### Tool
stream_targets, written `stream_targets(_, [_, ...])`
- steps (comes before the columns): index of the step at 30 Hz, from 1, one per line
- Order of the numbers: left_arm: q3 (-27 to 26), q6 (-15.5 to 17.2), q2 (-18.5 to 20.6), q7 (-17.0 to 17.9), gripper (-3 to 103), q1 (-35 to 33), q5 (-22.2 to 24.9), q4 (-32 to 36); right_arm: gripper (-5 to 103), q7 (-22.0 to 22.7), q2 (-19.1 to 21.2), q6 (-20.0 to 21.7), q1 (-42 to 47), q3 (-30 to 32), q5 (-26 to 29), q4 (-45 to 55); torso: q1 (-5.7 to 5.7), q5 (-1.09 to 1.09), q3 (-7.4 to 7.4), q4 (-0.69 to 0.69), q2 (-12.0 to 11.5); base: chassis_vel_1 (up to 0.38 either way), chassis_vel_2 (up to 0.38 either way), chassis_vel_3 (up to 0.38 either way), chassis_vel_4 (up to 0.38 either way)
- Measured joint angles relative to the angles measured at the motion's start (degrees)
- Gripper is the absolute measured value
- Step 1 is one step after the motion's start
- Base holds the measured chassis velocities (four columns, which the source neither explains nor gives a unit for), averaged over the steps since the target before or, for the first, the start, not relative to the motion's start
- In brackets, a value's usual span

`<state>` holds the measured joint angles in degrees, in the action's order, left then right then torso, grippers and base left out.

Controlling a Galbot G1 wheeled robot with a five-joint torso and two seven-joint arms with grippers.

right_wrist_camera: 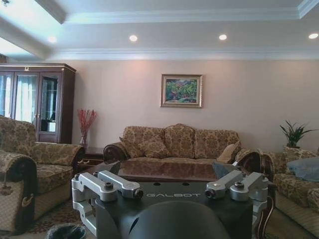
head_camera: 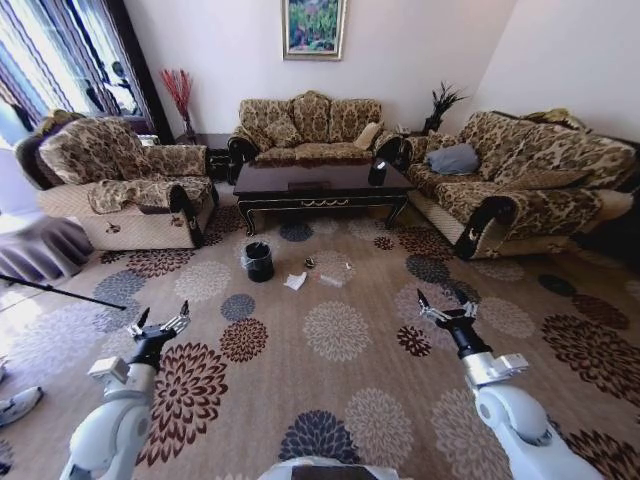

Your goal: Move to the front of the table and pick up the trash from the floor, then place it into the trash bin.

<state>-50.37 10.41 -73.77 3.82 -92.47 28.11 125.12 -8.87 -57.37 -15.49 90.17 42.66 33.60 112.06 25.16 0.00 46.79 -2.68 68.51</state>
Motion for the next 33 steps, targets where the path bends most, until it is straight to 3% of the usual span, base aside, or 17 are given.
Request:
stream_targets(23, [-0.20,-0.64,-0.06,0.27,100,-0.43,-0.87,0.14,100,0.69,-0.42,-0.14,0.05,-0.52,-0.05,-0.29,0.00,0.00,0.00,-0.01,0.00,0.000,0.000,0.000,0.000])
stream_targets(33, [-0.26,-0.72,0.37,0.49,100,-0.31,-0.97,-0.28,100,3.86,-0.68,0.60,0.26,-0.53,-0.05,-0.27,0.00,0.00,0.00,0.00,0.00,0.000,0.000,0.000,0.000])
